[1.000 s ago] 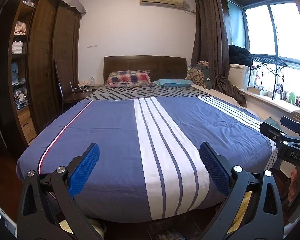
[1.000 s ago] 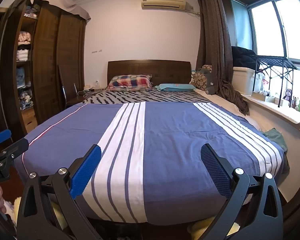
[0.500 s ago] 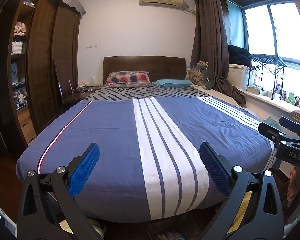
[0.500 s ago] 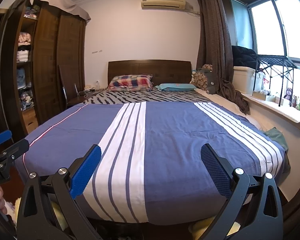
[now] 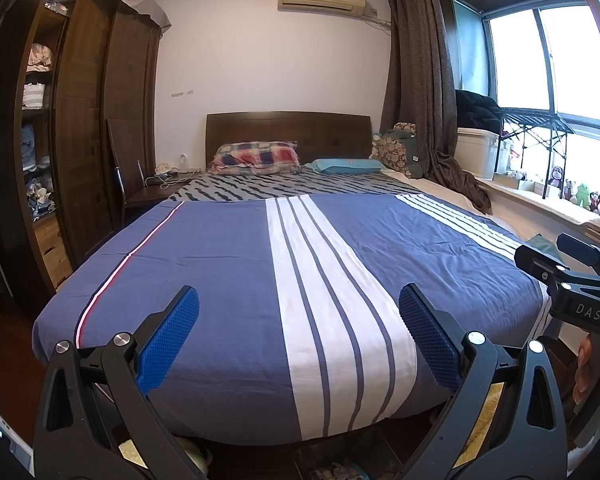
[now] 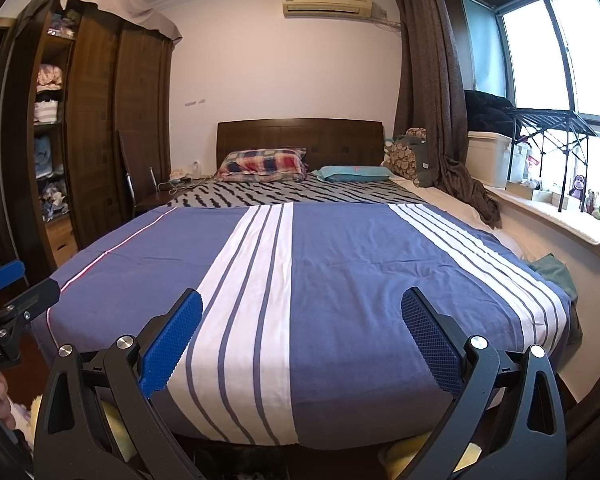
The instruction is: Collect trash
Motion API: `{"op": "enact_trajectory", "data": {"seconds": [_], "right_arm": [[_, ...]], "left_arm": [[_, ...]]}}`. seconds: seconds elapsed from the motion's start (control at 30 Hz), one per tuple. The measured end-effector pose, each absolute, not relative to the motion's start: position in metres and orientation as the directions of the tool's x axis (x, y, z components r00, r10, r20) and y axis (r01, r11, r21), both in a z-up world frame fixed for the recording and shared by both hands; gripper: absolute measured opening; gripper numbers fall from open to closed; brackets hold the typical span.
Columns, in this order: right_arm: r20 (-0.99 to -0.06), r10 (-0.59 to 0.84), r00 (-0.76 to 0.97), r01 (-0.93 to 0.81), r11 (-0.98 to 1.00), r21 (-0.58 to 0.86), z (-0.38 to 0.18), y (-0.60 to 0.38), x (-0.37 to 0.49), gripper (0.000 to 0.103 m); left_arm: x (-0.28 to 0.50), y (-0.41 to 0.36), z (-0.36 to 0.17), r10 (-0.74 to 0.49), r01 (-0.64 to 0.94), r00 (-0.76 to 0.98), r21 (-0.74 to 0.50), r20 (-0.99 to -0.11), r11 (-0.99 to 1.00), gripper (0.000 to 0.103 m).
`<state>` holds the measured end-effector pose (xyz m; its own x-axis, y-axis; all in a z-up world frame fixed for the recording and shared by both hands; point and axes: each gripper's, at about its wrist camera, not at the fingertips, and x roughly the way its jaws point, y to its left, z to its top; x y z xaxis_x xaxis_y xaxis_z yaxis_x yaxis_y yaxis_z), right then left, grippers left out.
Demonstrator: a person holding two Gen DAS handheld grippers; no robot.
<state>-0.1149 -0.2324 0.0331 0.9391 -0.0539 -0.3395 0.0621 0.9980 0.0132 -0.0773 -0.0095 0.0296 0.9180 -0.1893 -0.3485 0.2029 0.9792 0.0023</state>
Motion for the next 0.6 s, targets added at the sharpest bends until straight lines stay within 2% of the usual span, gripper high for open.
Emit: {"op": "enact_trajectory", "data": {"seconds": [0.6], "right_arm": [[-0.340, -0.054, 0.939, 0.063, 0.998, 0.013, 0.0338, -0.2321, -0.1157, 0.100]], "left_arm": [[-0.0782, -0.0100, 0.0291, -0.190, 0.204, 0.918, 0.004, -0.348, 0.979, 0.095]]}}
